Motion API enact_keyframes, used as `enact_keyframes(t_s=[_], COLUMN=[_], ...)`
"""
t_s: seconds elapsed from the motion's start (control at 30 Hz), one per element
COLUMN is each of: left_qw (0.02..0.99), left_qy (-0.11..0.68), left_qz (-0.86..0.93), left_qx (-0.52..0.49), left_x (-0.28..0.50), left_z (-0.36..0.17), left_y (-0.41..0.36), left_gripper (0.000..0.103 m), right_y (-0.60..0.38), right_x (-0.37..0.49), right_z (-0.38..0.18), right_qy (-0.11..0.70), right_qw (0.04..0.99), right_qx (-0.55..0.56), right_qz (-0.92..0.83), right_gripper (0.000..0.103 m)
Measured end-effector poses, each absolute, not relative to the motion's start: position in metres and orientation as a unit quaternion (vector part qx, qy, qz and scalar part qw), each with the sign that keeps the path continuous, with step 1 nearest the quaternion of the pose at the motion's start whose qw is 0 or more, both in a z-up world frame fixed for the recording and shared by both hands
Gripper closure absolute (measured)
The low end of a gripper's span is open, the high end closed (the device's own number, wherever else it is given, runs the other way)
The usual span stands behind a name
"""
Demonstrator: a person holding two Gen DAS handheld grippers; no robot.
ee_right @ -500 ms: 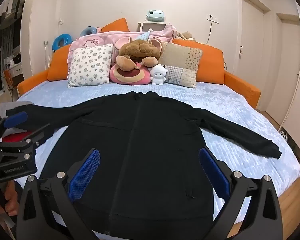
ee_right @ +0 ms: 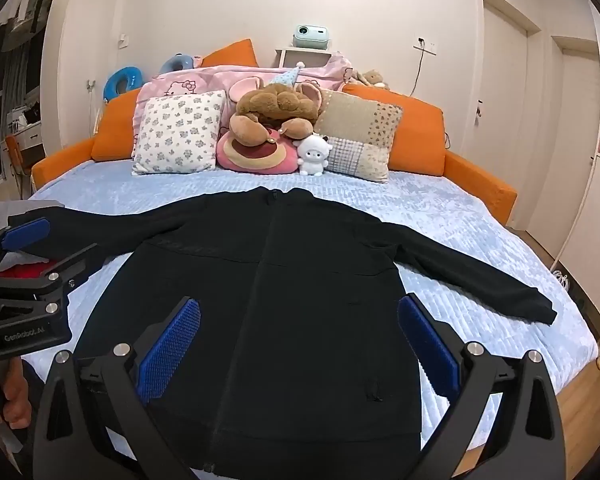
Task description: Fold large clothes
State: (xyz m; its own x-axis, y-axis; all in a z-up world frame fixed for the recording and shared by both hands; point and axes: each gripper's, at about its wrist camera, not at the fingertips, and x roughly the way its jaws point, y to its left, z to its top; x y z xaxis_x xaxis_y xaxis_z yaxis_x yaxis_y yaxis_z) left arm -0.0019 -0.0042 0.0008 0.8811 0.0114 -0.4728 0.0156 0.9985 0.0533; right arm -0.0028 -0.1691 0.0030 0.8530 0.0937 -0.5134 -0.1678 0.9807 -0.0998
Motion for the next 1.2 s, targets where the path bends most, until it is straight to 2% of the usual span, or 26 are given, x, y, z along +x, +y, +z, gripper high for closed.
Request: enact_keyframes(t_s=[1.2], left_qw=[0.968], left_qy=[0.249], left_qz=[0.006], left_qx=[0.032], left_x=[0.002], left_z=[0.003], left_y=[0.003], left_gripper=[0.002], right_y=[-0.176], right_x=[0.003], right_z=[0.006], right_qy=[0.259], right_qw=[0.961], right_qx=[-0.058], right_qz=[0.076], right_gripper=[0.005])
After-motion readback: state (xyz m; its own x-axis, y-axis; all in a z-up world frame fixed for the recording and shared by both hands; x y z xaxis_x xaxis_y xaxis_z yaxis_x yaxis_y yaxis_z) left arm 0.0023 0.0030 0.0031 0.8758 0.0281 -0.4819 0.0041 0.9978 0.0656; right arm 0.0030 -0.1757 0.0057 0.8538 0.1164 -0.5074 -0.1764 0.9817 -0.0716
